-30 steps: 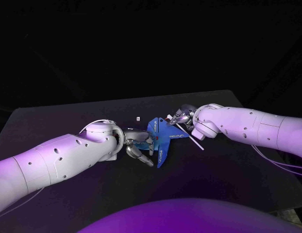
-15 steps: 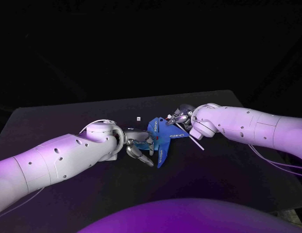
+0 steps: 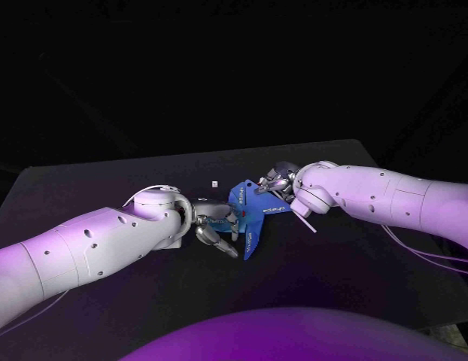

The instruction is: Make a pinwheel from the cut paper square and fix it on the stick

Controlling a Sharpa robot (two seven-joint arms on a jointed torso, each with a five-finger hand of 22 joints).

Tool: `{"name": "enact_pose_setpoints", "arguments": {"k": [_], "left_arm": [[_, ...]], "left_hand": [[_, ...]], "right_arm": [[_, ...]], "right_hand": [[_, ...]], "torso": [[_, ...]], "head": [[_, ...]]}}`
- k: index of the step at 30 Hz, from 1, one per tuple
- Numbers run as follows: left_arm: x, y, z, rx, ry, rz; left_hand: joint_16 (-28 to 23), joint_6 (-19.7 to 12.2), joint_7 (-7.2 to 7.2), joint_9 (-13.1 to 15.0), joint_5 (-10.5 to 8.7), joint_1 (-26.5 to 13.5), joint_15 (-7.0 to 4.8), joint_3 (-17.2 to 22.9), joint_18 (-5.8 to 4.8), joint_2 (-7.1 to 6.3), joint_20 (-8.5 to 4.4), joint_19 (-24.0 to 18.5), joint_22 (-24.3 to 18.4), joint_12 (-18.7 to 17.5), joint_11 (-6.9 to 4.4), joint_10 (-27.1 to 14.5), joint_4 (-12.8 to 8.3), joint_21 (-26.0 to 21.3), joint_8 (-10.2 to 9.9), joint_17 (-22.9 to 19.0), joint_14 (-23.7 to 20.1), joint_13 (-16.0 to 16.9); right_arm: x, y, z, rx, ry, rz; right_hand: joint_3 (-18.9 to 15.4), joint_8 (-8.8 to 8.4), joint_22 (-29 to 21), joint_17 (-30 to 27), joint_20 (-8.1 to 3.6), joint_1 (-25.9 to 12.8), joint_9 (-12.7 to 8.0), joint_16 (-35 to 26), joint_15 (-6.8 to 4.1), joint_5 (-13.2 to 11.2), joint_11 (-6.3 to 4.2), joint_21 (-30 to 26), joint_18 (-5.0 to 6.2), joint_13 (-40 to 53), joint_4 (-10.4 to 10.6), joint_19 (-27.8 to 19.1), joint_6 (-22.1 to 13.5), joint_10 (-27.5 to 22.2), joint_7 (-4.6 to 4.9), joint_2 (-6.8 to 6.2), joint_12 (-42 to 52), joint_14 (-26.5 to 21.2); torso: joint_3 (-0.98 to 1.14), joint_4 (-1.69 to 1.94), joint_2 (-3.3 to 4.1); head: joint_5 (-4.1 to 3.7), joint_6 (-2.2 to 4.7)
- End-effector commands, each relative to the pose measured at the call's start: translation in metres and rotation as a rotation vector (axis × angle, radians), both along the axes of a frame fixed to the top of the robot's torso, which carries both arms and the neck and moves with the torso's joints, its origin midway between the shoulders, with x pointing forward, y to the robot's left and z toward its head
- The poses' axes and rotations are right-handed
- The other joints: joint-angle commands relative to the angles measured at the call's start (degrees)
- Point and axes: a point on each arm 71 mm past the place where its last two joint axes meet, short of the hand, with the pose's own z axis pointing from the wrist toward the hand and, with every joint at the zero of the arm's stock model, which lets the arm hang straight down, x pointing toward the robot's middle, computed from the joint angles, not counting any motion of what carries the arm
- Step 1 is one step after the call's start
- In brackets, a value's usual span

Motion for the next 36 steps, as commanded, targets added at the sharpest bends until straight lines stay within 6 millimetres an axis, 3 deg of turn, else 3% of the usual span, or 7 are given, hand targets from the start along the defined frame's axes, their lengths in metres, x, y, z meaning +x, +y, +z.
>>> {"name": "enact_pose_setpoints", "arguments": {"k": [1, 14, 20, 25, 36], "left_arm": [[-0.0036, 0.0022, -0.0066, 0.038, 0.035, -0.007], [-0.0038, 0.0018, -0.0066, 0.039, 0.036, -0.008], [-0.0038, 0.0020, -0.0067, 0.041, 0.037, -0.008], [-0.0037, 0.0019, -0.0068, 0.042, 0.037, -0.008], [-0.0036, 0.0023, -0.0072, 0.046, 0.040, -0.007]], "left_hand": [[-0.4, -0.1, 0.25, 0.0, -0.26, 0.0, 0.40, 0.1, -0.47, 0.37, 0.06, 0.2, 0.1, 0.0, 0.02, -0.4, -0.1, 0.2, -0.4, -0.1, 0.0, 0.1], [-0.4, 0.0, 0.30, 0.1, -0.27, 0.0, 0.41, 0.1, -0.48, 0.47, 0.06, 0.2, 0.1, 0.0, 0.02, -0.4, -0.1, 0.2, -0.4, -0.1, -0.1, 0.1], [-0.4, 0.1, 0.32, 0.1, -0.27, 0.0, 0.41, 0.1, -0.48, 0.49, 0.06, 0.2, 0.1, 0.0, 0.03, -0.4, -0.1, 0.2, -0.4, -0.1, -0.1, 0.1], [-0.4, 0.1, 0.32, 0.1, -0.27, 0.0, 0.41, 0.1, -0.48, 0.49, 0.06, 0.2, 0.1, 0.0, 0.03, -0.4, -0.1, 0.2, -0.4, -0.1, -0.1, 0.1], [-0.4, 0.2, 0.38, 0.1, -0.27, 0.0, 0.41, 0.1, -0.49, 0.51, 0.06, 0.2, 0.1, 0.0, 0.03, -0.5, -0.1, 0.2, -0.5, -0.1, -0.1, 0.1]], "right_arm": [[0.0015, 0.0014, 0.0006, 0.015, -0.011, 0.002], [0.0095, 0.0079, 0.0018, 0.009, -0.041, -0.002], [0.0111, 0.0087, 0.0029, 0.008, -0.058, 0.001], [0.0112, 0.0076, 0.0034, 0.003, -0.064, 0.004], [0.0082, 0.0107, 0.0077, 0.008, -0.107, 0.022]], "right_hand": [[0.2, 0.22, 9.1, 15.1, -0.33, 0.5, 0.1, 0.2, -0.24, 0.3, -0.34, 0.3, 0.39, 15.1, -0.2, 0.5, 0.4, 6.1, -0.17, 0.08, 0.2, 6.0], [0.5, 0.12, 9.1, 15.1, -0.42, 1.0, 0.2, 0.2, -0.32, 0.8, -0.38, 0.2, 0.39, 15.1, -0.6, 0.5, 0.2, 6.1, -0.18, 0.23, 0.2, 6.0], [3.1, 0.59, 9.3, 15.1, -0.75, 4.6, 1.3, 0.2, -0.68, 1.7, -0.57, 0.4, 0.35, 15.1, -3.1, 0.6, 0.7, 6.1, -0.41, 2.41, 0.2, 6.0], [4.5, 1.56, 9.5, 15.1, -1.01, 6.0, 2.5, 0.2, -0.98, 1.7, -0.62, 1.0, 0.25, 15.1, -4.8, 0.8, 1.6, 6.1, -0.52, 3.49, 0.2, 6.0], [5.4, 3.36, 9.6, 15.1, -1.37, 6.1, 5.0, 0.2, -1.41, 1.4, -0.88, 1.6, 0.15, 15.1, -6.9, 0.9, 2.6, 6.1, -0.85, 3.66, 0.2, 6.0]], "torso": [[-0.02, 0.01, 0.03], [-0.03, 0.05, 0.05], [-0.06, 0.02, 0.02], [-0.06, -0.03, -0.01], [-0.02, -0.07, -0.04]], "head": [[0.03, 0.00], [0.10, 0.00], [0.16, 0.00], [0.18, 0.00], [0.16, 0.00]]}}
